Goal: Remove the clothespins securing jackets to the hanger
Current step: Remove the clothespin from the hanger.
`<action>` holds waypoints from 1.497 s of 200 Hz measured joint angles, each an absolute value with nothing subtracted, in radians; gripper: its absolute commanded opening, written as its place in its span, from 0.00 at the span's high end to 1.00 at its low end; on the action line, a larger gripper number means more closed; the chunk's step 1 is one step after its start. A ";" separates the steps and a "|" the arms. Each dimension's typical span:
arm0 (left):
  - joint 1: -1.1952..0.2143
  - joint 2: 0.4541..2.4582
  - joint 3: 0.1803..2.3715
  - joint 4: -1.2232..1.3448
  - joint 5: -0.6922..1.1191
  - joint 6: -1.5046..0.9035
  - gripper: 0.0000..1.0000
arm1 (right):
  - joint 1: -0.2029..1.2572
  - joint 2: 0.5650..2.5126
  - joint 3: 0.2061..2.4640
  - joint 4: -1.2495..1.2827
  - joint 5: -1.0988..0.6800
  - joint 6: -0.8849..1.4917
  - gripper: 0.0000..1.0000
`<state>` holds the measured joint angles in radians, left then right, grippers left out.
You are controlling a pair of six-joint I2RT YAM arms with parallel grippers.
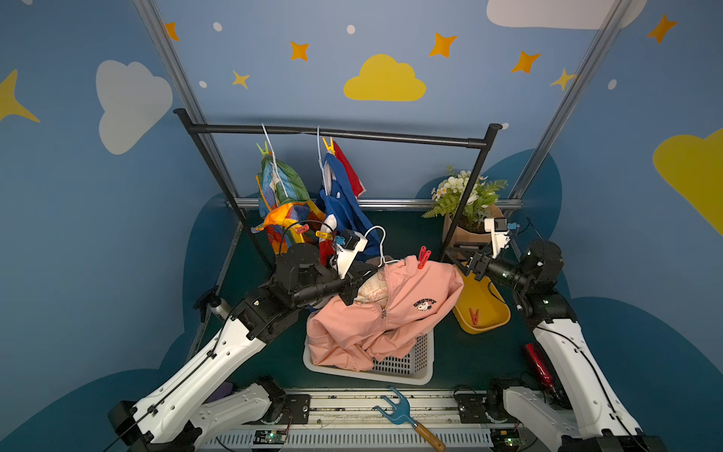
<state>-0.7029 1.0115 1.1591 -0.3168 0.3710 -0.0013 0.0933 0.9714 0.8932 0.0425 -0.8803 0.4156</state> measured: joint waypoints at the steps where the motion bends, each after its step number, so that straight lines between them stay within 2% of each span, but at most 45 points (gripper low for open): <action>1: -0.702 1.012 1.159 -0.317 0.371 -0.001 0.96 | 0.093 0.972 0.893 0.046 -0.884 0.417 0.30; 66: -0.698 1.031 1.154 -0.287 0.398 -0.038 0.96 | 0.141 1.065 0.876 0.235 -1.012 0.492 0.31; 184: -0.684 1.033 1.148 -0.268 0.437 -0.076 0.96 | 0.208 1.121 0.850 0.394 -1.068 0.529 0.31; 201: -0.683 1.033 1.148 -0.263 0.444 -0.085 0.96 | 0.233 1.144 0.850 0.415 -1.068 0.536 0.36; 224: -0.683 1.033 1.148 -0.261 0.447 -0.091 0.96 | 0.258 1.163 0.850 0.437 -1.066 0.547 0.52; 278: -0.683 1.033 1.142 -0.250 0.451 -0.097 0.96 | 0.276 1.163 0.850 0.506 -1.055 0.587 0.51; 299: -0.683 1.033 1.134 -0.244 0.455 -0.103 0.96 | 0.286 1.163 0.850 0.522 -1.054 0.601 0.54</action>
<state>-0.6827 1.0332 1.1339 -0.2440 0.4549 -0.1028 0.2855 1.1629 0.8505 0.5220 -1.0538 0.6010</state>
